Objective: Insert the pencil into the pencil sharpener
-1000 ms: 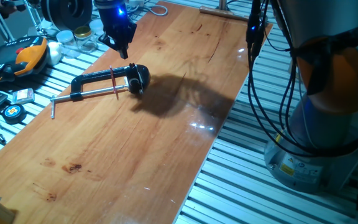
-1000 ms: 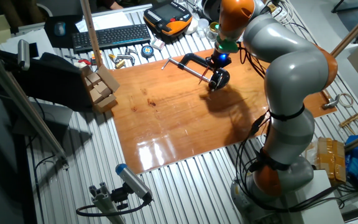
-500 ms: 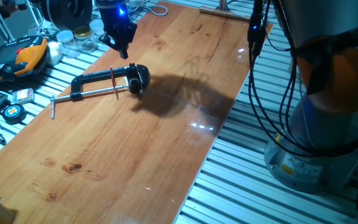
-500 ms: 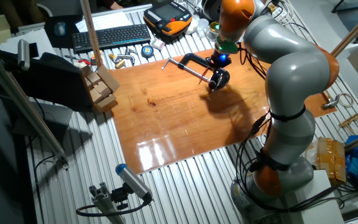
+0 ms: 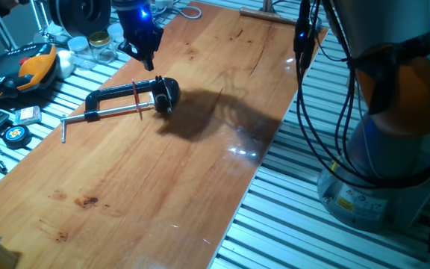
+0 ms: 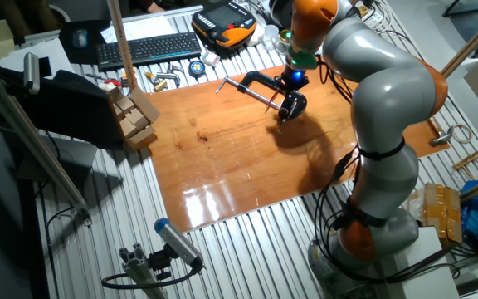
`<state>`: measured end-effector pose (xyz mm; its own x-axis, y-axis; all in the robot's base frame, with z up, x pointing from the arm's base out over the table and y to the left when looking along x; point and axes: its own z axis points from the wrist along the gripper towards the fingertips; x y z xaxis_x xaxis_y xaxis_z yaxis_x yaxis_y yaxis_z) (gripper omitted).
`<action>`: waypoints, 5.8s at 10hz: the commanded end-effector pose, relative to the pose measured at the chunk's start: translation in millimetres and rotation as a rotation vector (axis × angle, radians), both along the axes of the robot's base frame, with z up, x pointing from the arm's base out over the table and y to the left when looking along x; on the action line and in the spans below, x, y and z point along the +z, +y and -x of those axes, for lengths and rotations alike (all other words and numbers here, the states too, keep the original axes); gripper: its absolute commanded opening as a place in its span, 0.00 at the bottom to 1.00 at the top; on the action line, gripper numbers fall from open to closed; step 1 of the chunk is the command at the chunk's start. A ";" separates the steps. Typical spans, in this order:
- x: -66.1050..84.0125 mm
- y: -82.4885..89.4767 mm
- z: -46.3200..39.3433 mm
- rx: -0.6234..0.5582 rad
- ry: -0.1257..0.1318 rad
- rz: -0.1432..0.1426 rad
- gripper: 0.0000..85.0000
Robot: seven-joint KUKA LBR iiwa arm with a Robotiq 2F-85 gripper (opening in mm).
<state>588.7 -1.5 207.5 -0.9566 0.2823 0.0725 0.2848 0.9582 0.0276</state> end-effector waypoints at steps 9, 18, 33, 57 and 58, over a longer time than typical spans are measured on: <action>-27.9 3.7 -33.8 -0.176 -0.052 0.051 0.00; -48.6 -15.1 -66.9 -0.197 -0.032 0.031 0.00; -91.6 -28.1 -89.9 -0.316 -0.024 0.017 0.00; -122.7 -35.0 -93.6 -0.248 0.023 -0.014 0.00; -122.7 -35.0 -93.6 -0.247 -0.007 -0.015 0.00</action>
